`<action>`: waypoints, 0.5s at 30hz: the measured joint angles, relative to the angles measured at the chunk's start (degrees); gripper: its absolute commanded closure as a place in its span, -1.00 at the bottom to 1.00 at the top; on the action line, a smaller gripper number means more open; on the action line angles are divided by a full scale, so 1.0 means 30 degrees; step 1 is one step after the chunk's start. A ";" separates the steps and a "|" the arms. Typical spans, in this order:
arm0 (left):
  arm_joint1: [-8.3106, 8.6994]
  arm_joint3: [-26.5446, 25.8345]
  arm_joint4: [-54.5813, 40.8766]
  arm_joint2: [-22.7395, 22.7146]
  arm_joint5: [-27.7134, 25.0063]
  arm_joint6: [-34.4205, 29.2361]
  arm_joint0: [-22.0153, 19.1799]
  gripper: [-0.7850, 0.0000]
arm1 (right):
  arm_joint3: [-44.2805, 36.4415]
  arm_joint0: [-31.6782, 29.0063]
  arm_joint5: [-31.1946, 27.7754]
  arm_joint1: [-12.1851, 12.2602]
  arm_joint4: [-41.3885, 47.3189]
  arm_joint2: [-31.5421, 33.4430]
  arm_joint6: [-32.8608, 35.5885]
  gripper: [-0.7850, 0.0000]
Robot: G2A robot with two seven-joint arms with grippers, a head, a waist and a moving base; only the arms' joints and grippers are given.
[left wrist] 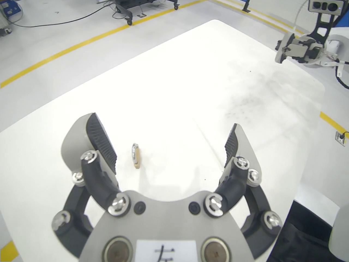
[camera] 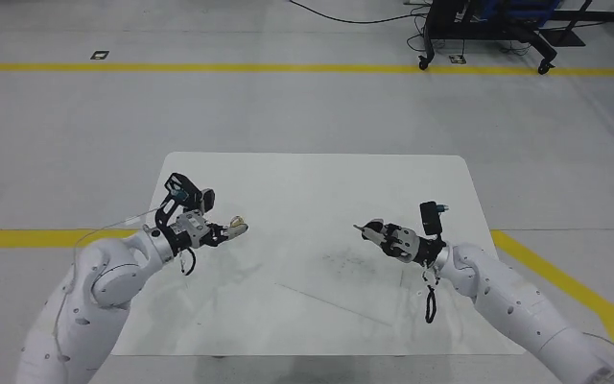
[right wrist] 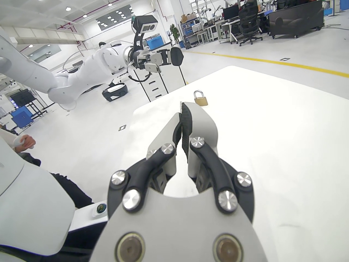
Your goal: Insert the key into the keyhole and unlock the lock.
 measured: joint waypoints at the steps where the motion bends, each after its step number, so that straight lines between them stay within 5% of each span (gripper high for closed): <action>1: -0.0019 0.0591 -0.0792 0.0043 -0.0380 -0.0055 -0.0307 -1.00 | 0.0038 -0.0017 0.0000 0.0060 -0.0003 -0.0007 -0.0185 1.00; 4: -0.0182 0.2294 -0.1615 0.0845 0.0117 -0.0542 -0.1629 -1.00 | 0.0072 -0.0020 0.0000 0.0094 0.0059 -0.0023 -0.0290 1.00; 8: -0.0617 0.3661 0.1877 0.2923 0.2416 -0.0577 -0.3146 -0.95 | 0.0069 -0.0018 0.0000 0.0088 0.0060 -0.0023 -0.0270 1.00; 11: -0.0914 0.4476 0.3434 0.4237 0.3225 -0.0733 -0.4031 0.02 | 0.0069 -0.0018 0.0000 0.0088 0.0059 -0.0023 -0.0270 1.00; 15: -0.1159 0.5181 0.4347 0.5244 0.3619 -0.1142 -0.4719 0.05 | 0.0069 -0.0018 0.0000 0.0088 0.0058 -0.0023 -0.0271 1.00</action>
